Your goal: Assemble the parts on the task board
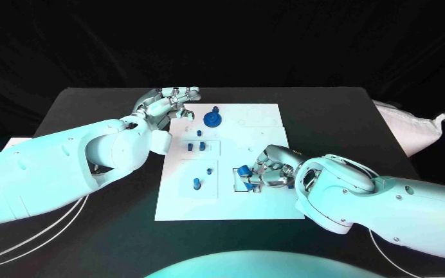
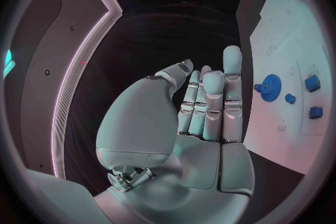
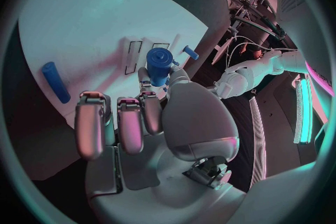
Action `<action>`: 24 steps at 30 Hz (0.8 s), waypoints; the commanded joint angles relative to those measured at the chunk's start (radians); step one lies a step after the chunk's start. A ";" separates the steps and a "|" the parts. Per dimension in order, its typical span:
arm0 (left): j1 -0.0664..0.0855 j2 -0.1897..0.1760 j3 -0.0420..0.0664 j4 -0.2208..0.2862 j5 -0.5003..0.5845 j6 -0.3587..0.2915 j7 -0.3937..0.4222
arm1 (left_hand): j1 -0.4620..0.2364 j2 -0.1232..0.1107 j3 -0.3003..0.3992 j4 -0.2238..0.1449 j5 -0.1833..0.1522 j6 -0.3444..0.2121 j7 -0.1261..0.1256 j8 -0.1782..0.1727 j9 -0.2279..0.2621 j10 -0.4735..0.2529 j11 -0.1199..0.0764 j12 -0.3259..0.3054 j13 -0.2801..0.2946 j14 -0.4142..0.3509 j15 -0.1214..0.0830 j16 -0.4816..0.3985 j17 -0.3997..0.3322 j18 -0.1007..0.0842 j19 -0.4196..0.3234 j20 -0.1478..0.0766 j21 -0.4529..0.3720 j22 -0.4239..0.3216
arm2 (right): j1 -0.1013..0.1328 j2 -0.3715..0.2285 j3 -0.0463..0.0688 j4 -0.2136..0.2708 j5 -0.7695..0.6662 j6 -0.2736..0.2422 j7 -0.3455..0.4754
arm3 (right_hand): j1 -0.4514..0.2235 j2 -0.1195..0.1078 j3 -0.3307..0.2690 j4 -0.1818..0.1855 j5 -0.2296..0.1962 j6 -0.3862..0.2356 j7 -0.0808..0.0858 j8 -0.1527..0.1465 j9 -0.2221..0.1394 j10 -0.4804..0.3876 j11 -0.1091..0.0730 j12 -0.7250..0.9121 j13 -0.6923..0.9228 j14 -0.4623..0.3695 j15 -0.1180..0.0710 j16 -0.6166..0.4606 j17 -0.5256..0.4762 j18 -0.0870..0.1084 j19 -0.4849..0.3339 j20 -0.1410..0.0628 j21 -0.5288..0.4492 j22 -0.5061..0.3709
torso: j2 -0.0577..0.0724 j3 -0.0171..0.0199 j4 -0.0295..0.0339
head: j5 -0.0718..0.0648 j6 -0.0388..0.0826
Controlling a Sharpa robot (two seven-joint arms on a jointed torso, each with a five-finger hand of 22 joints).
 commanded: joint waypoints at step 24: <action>0.000 0.000 0.001 0.005 -0.004 0.018 0.005 | 0.009 0.005 0.001 -0.005 0.004 -0.010 0.000 0.007 -0.001 -0.005 -0.001 0.005 -0.001 -0.007 0.002 0.002 -0.001 0.010 -0.008 0.000 -0.006 -0.001 | -0.001 0.022 0.000 -0.016 -0.075 0.042 -0.014 | -0.131 -0.038 -0.131 -0.024 -0.327 0.014 -0.023 -0.005 0.056 -0.021 -0.005 -0.076 0.026 0.082 -0.009 -0.003 0.150 -0.012 0.012 -0.008 -0.007 0.003 | 0.000 0.0025 -0.0021 | 0.006 -0.003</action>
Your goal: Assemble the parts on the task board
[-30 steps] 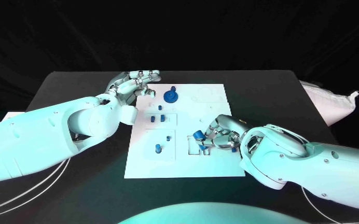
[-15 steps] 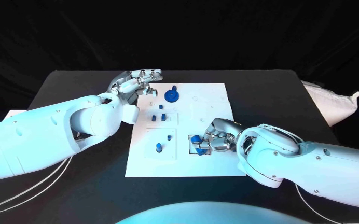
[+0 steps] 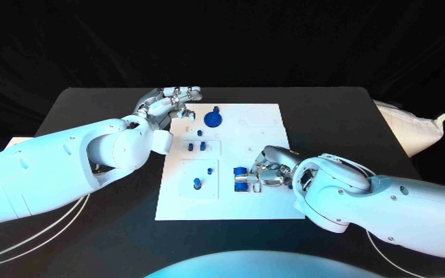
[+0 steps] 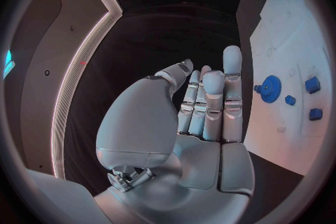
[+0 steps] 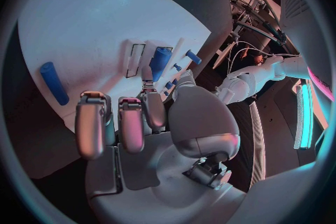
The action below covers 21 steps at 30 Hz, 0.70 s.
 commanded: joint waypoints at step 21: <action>0.000 0.002 0.001 0.001 -0.004 0.018 0.005 | 0.009 0.005 0.000 -0.006 0.004 -0.011 0.000 0.008 -0.001 -0.008 -0.001 0.007 -0.001 -0.008 0.002 0.002 -0.002 0.011 -0.008 0.000 -0.008 -0.002 | -0.007 0.007 0.000 -0.015 -0.086 0.016 -0.003 | 0.266 0.067 0.117 -0.166 0.023 -0.002 -0.003 -0.008 0.031 0.007 -0.005 -0.002 0.041 0.085 -0.001 0.003 0.164 -0.015 0.018 -0.005 0.006 0.021 | -0.001 -0.0002 -0.0008 | 0.000 -0.005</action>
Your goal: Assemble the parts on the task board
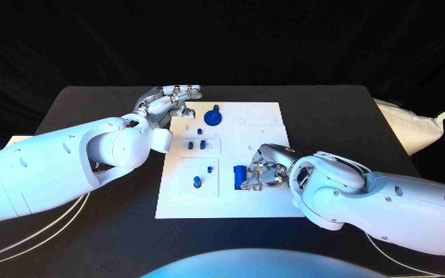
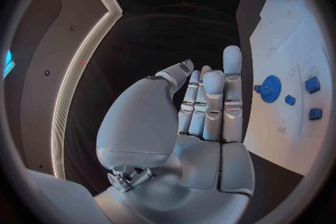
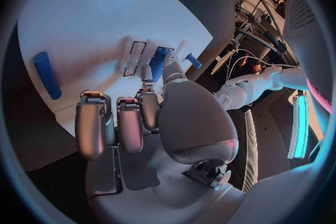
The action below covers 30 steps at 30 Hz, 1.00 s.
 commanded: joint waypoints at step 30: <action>0.000 0.000 0.000 0.002 -0.004 0.020 0.005 | 0.006 0.003 0.001 -0.006 0.005 -0.003 0.000 0.005 0.000 -0.009 -0.001 0.005 -0.001 -0.006 -0.001 0.002 -0.002 0.011 -0.009 0.000 -0.003 -0.001 | 0.051 -0.283 -0.005 0.076 -0.036 0.044 0.010 | -0.003 0.024 -0.009 0.020 0.112 -0.017 0.011 -0.061 -0.005 -0.028 0.007 -0.094 -0.134 0.087 0.008 0.007 0.177 -0.014 0.013 0.010 0.001 0.017 | -0.001 -0.0005 -0.0014 | -0.039 0.012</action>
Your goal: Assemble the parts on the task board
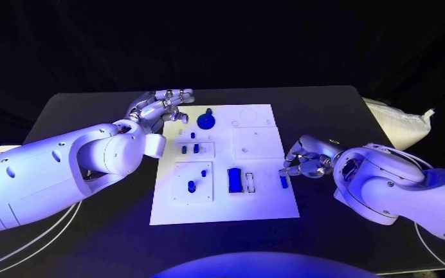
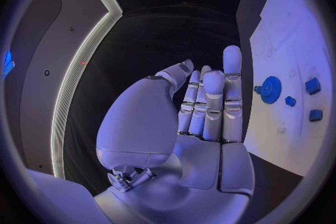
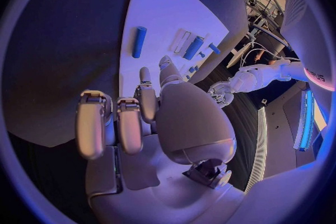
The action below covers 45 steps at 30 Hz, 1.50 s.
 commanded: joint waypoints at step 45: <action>-0.001 -0.001 0.001 0.004 -0.004 0.022 0.004 | 0.007 0.004 0.001 -0.007 0.005 -0.003 -0.001 0.007 0.000 -0.010 -0.001 0.008 -0.001 -0.006 -0.001 0.003 -0.001 0.011 -0.009 0.000 -0.003 -0.001 | -0.073 0.148 -0.004 -0.110 -0.375 0.275 -0.050 | 0.108 -0.022 0.163 -0.093 -0.013 0.032 -0.006 -0.030 0.004 0.005 -0.014 -0.021 -0.233 0.089 -0.006 0.007 0.190 -0.017 0.015 -0.006 0.010 0.030 | -0.001 -0.0020 0.0042 | 0.005 -0.013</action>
